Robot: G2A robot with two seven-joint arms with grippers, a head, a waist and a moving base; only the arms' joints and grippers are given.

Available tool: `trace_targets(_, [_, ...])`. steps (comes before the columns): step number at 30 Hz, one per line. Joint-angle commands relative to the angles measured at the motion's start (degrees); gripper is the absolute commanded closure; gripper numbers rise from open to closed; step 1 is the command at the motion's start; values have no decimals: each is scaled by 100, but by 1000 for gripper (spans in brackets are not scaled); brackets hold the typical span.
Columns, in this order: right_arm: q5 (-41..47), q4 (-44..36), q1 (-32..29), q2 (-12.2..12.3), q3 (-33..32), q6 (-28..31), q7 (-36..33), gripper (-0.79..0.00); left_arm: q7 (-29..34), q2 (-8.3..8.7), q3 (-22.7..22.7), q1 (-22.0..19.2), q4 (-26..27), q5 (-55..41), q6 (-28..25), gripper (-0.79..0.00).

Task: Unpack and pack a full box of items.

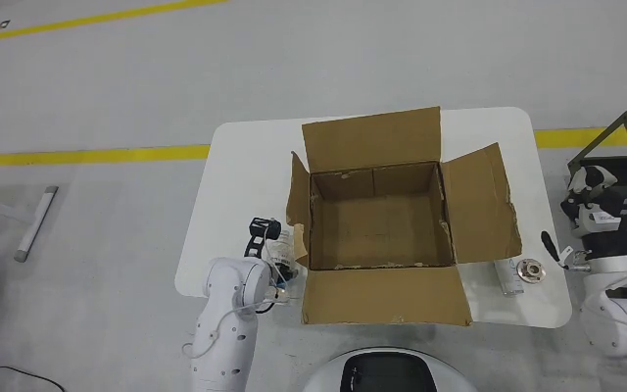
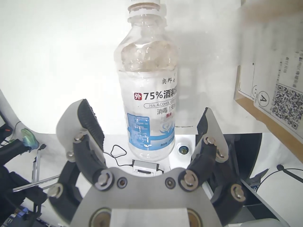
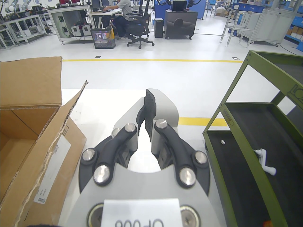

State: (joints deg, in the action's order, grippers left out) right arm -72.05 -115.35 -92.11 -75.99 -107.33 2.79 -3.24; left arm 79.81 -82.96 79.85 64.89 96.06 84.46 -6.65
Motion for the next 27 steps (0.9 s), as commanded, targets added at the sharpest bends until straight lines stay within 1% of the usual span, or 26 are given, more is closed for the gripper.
trace_targets(1, [0, 0, 0, 0, 0, 0, 0, 0, -61, 8, -25, -5, -71, 32, 20, -785])
trace_targets(2, [0, 0, 0, 0, 0, 0, 0, 0, -73, 10, -33, -8, -86, 33, 27, -736])
trace_targets(3, [0, 0, 0, 0, 0, 0, 0, 0, -82, 10, -39, -11, -109, 11, 52, -640])
trace_targets(4, [0, 0, 0, 0, 0, 0, 0, 0, -92, 12, -48, -17, -128, -4, 69, -576])
trace_targets(6, [0, 0, 0, 0, 0, 0, 0, 0, -114, 17, -72, -13, -164, -8, 76, -483])
trace_targets(8, [0, 0, 0, 0, 0, 0, 0, 0, -145, 24, -91, -5, -218, 8, 86, -369])
trace_targets(10, [0, 0, 0, 0, 0, 0, 0, 0, -153, 28, -107, -1, -254, -5, 108, -345])
trace_targets(14, [0, 0, 0, 0, 0, 0, 0, 0, -111, 36, -118, -6, -302, -103, 141, -256])
trace_targets(17, [0, 0, 0, 0, 0, 0, 0, 0, -114, 50, -113, -4, -325, -104, 144, -77])
trace_targets(18, [0, 0, 0, 0, 0, 0, 0, 0, -116, 54, -113, -2, -326, -107, 144, 0])
trace_targets(23, [0, 0, 0, 0, 0, 0, 0, 0, -142, 81, -38, 13, -252, -89, 236, 0])
trace_targets(27, [0, 0, 0, 0, 0, 0, 0, 0, -108, 109, 131, -20, -20, -136, 340, 0])
